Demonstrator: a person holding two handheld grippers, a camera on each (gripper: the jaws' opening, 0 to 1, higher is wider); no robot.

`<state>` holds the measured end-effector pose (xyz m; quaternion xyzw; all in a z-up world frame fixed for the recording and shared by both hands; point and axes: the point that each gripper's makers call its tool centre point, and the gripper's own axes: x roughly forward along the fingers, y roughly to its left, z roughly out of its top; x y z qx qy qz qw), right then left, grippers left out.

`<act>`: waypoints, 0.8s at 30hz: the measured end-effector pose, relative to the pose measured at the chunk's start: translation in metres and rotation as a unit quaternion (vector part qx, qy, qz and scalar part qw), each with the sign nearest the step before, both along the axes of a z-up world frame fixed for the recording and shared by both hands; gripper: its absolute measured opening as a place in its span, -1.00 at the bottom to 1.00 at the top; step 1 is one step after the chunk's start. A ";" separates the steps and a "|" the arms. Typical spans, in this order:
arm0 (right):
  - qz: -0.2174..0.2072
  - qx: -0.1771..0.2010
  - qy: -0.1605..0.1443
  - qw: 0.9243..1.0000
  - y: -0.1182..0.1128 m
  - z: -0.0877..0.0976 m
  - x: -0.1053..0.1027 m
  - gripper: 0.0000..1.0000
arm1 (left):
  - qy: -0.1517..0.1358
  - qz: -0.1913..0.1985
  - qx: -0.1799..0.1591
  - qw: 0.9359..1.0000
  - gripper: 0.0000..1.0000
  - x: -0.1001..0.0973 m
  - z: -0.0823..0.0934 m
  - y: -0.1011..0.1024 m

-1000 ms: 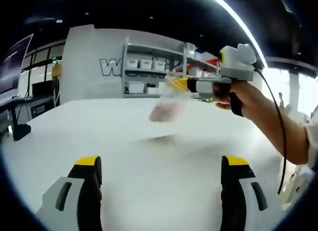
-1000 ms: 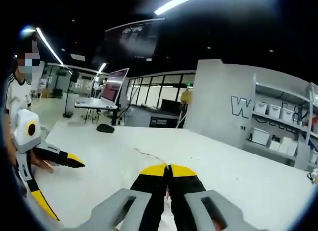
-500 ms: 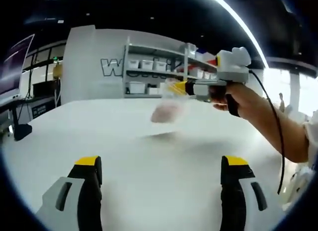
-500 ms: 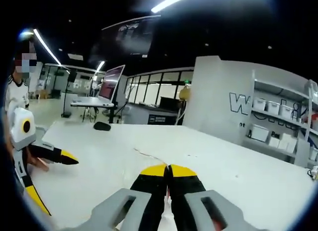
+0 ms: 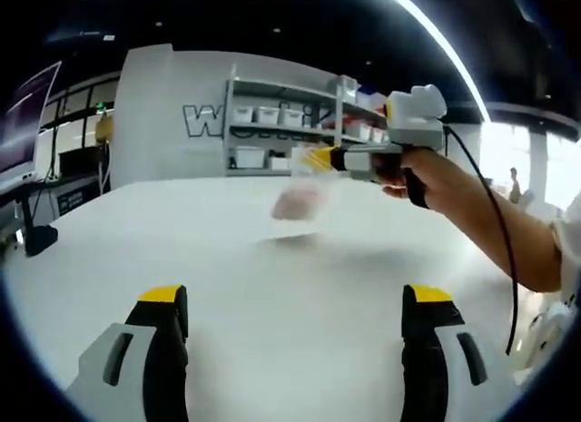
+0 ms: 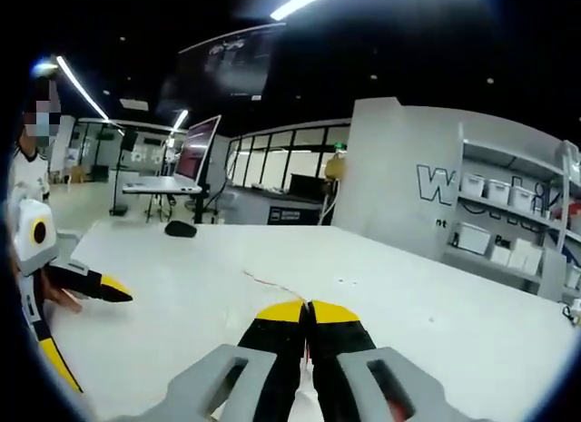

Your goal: Open the resealable bag by pulling the two sides of the seal apart until the entire bag opening is separated and visibly accessible.

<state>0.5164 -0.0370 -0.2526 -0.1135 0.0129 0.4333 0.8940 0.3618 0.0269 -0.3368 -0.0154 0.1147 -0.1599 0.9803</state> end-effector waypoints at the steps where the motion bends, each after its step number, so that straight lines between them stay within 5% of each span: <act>1: -0.001 0.000 0.000 1.000 0.000 0.000 0.001 -1.00 | 0.000 0.000 0.001 1.000 0.95 0.000 0.000 0.000; 24: -0.027 -0.016 0.008 0.999 0.004 -0.012 0.052 -1.00 | 0.009 0.000 0.000 1.000 0.94 0.000 -0.005 0.001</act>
